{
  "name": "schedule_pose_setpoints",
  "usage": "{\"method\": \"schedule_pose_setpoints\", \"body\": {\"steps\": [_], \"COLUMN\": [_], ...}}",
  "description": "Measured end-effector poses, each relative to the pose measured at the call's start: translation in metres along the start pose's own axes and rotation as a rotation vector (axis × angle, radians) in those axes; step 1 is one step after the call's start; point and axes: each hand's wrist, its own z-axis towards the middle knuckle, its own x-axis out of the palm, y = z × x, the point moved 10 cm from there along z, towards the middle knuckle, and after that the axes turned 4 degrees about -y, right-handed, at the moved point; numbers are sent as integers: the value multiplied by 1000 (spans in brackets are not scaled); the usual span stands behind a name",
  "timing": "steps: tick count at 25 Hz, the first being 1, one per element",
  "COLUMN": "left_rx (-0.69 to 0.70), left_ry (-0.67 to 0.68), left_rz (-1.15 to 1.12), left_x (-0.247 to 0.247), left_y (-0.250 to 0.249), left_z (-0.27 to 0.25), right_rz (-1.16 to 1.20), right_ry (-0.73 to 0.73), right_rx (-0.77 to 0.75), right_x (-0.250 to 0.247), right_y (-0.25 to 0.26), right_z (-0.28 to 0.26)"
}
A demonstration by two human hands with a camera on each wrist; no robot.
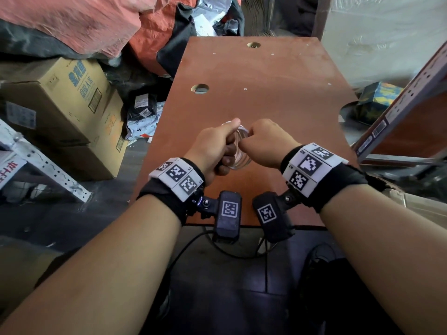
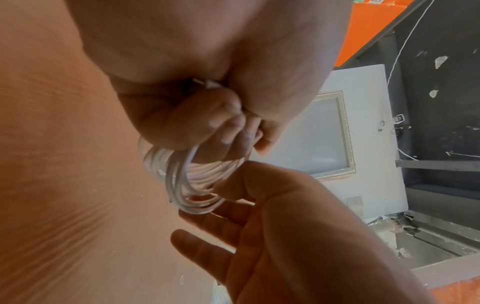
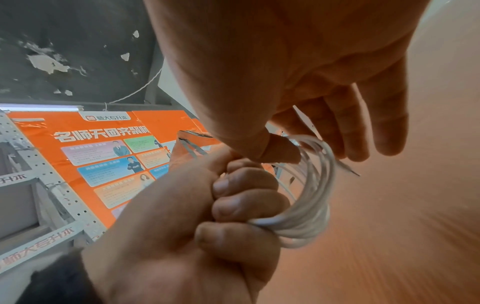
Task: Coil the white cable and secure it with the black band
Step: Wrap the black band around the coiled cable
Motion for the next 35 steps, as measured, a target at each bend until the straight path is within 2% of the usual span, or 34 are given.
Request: {"method": "schedule_pose_setpoints", "body": {"steps": [8, 14, 35], "left_rx": [-78, -113, -87], "left_ry": [-50, -68, -70], "left_rz": [-1, -5, 4], "left_x": [-3, -6, -17], "left_y": [21, 30, 19], "left_z": [-13, -16, -28], "right_rz": [56, -31, 0], "right_ry": [106, 139, 288], "right_rx": [114, 123, 250], "right_x": [24, 28, 45], "right_y": [-8, -13, -28], "right_z": [-18, -24, -44]}}
